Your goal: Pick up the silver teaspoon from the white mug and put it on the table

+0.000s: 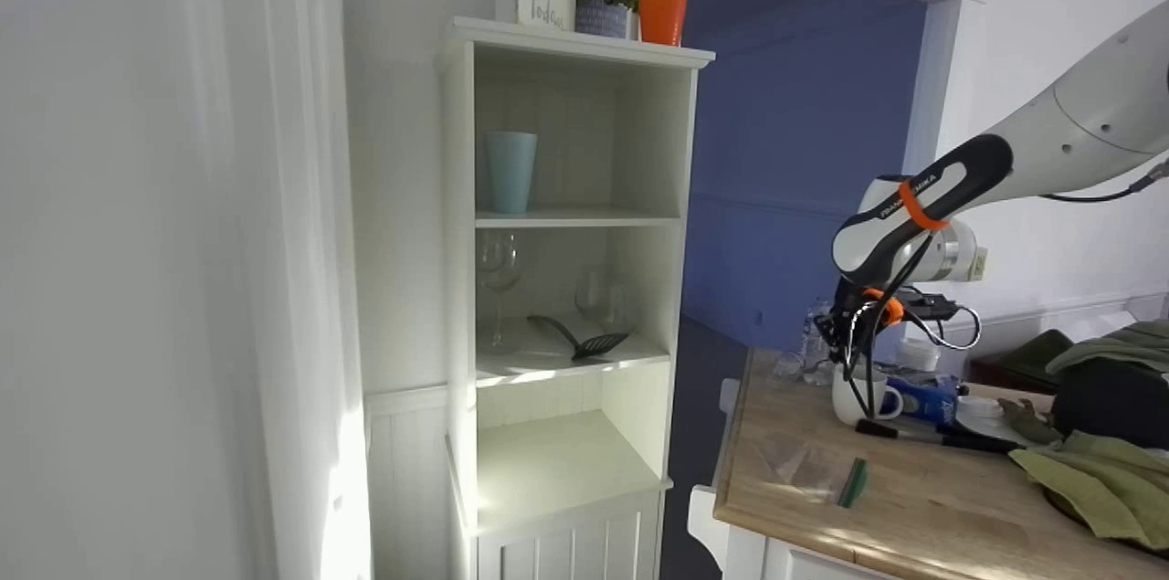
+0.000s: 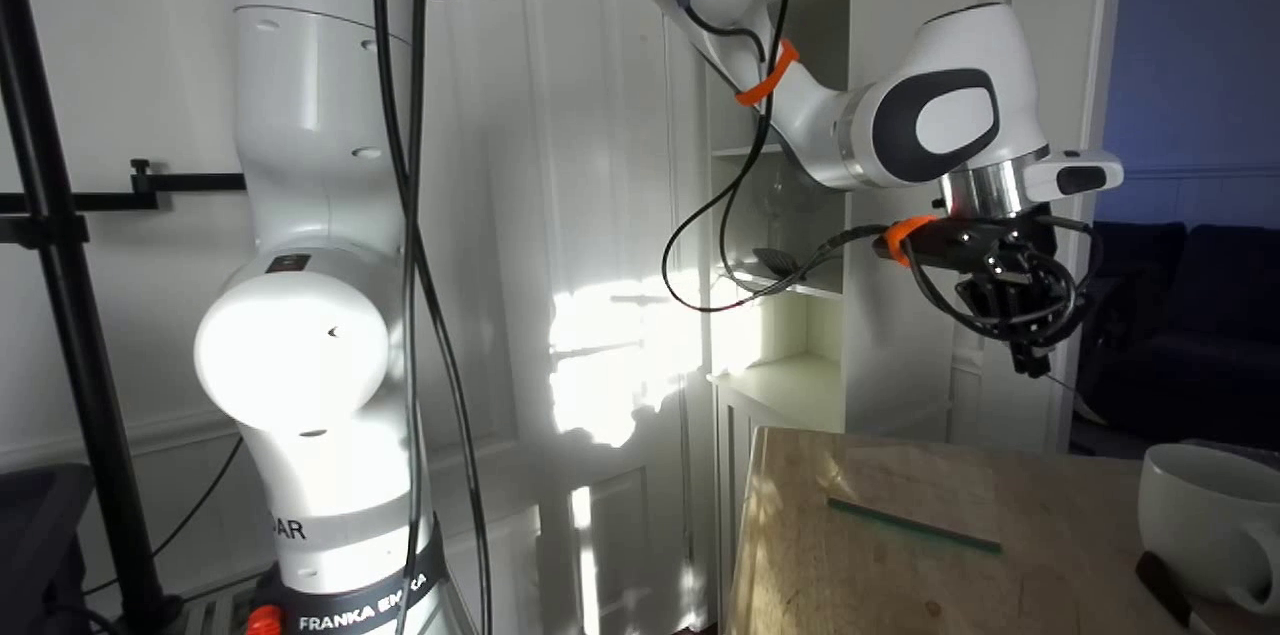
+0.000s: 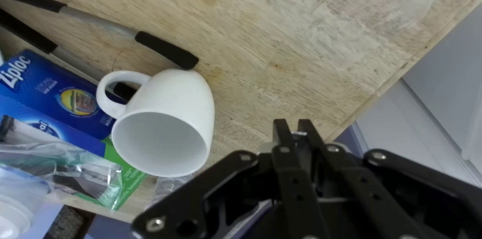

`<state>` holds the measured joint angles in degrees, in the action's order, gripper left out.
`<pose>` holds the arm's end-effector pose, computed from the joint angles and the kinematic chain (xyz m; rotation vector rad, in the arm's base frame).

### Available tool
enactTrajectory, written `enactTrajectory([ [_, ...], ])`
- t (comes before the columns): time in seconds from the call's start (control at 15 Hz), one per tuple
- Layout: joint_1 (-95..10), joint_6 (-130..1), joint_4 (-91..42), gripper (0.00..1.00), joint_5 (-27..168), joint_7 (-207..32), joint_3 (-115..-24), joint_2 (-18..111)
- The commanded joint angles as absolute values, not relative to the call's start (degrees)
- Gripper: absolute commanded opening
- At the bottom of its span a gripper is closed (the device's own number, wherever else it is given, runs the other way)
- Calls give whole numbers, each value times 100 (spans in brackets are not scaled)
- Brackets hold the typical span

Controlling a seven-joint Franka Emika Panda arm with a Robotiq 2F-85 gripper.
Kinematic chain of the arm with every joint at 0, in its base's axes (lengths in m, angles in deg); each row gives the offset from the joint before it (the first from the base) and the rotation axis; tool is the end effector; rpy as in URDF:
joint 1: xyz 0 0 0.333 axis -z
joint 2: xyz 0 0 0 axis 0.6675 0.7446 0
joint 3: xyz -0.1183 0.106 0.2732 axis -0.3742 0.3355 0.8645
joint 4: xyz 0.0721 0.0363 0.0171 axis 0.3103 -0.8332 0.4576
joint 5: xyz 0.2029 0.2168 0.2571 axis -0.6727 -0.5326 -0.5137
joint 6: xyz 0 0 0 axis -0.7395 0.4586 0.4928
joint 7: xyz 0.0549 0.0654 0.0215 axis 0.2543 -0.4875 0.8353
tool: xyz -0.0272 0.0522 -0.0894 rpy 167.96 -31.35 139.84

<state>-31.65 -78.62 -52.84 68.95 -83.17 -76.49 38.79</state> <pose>0.5563 -0.2116 0.3805 2.9515 -0.5220 0.4857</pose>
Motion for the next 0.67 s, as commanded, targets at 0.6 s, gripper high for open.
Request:
enactTrajectory([
  [0.6, -3122, -9175, -5460, 10, 6907, -8072, -7637, 4384],
])
